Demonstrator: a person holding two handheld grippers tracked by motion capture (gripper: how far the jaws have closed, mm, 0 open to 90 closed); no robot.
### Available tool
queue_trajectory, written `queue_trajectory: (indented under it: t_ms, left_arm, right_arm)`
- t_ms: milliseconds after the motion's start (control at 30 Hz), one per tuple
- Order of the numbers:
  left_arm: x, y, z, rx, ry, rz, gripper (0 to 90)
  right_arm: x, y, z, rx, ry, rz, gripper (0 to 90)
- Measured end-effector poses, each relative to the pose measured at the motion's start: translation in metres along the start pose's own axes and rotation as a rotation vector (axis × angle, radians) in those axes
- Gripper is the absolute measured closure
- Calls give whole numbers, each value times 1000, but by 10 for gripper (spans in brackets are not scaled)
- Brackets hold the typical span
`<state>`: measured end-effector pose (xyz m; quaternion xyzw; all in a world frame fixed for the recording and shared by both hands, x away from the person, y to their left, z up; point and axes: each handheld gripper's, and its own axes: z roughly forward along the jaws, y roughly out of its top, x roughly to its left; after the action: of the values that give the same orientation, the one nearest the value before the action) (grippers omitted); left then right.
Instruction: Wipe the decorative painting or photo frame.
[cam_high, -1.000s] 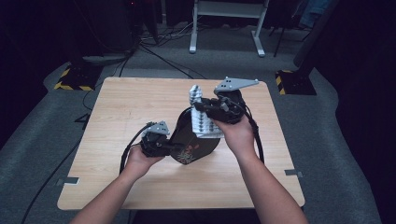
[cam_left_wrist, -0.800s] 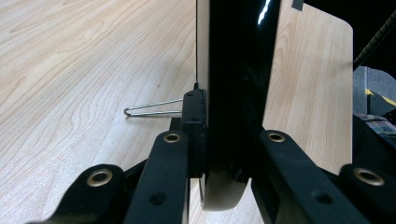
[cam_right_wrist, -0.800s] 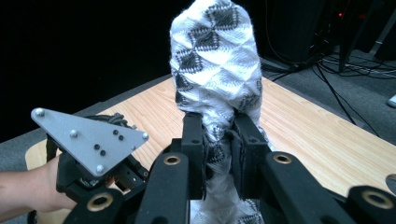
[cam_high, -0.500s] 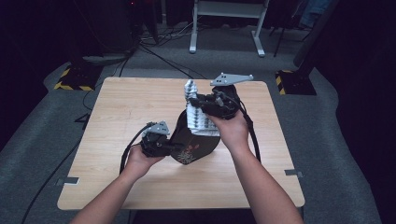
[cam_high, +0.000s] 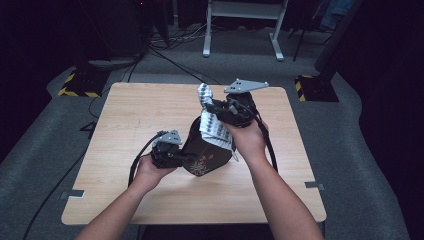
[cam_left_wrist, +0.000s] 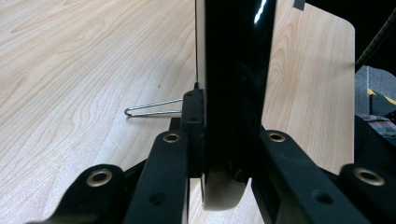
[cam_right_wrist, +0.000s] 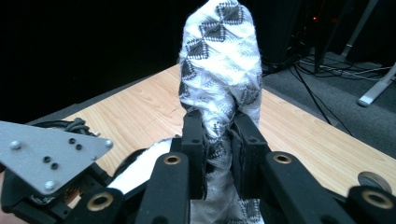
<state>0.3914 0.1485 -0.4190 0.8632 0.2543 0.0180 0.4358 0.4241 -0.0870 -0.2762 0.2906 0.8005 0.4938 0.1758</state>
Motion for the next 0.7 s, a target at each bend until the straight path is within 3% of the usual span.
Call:
queue_trajectory:
  t_ms: [400, 700]
  left_arm:
    - [1, 0, 0, 0, -2, 1, 801]
    - [2, 0, 0, -2, -4, 0, 801]
  right_arm:
    - [-16, -15, -4, -2, -70, 44, 783]
    - [-28, -29, -7, -5, -92, 94, 783]
